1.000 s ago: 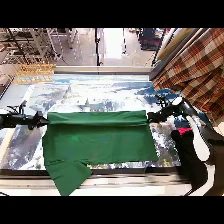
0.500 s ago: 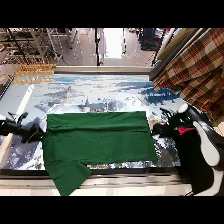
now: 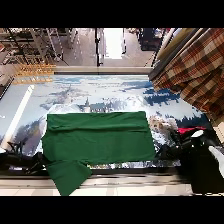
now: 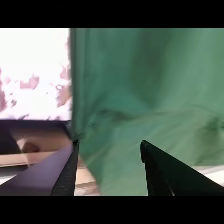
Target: Fold the clothes and pants, and hang the long-sleeved shirts on hangers.
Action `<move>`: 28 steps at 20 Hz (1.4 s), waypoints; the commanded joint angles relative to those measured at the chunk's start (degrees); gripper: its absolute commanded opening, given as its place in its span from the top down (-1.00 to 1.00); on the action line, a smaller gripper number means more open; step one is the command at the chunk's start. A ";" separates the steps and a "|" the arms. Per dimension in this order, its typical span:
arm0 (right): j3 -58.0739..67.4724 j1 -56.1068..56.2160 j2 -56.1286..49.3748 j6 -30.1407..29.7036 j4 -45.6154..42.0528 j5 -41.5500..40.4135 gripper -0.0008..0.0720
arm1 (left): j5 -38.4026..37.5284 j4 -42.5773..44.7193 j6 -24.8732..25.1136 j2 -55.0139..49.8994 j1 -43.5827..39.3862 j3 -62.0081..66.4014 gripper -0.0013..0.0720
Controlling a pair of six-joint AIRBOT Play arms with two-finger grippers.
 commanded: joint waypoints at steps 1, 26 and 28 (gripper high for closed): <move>-2.45 -0.74 0.42 -3.45 3.96 -2.67 0.25 | 5.49 0.24 1.25 2.05 0.09 -6.95 -0.21; 40.81 16.76 -13.18 16.76 7.58 -21.42 0.93 | 1.81 -40.61 -4.15 -28.85 -7.02 41.11 0.96; 46.60 18.36 -19.56 17.31 7.61 -23.45 0.93 | 6.08 -42.45 -4.07 -33.07 -8.57 42.12 0.95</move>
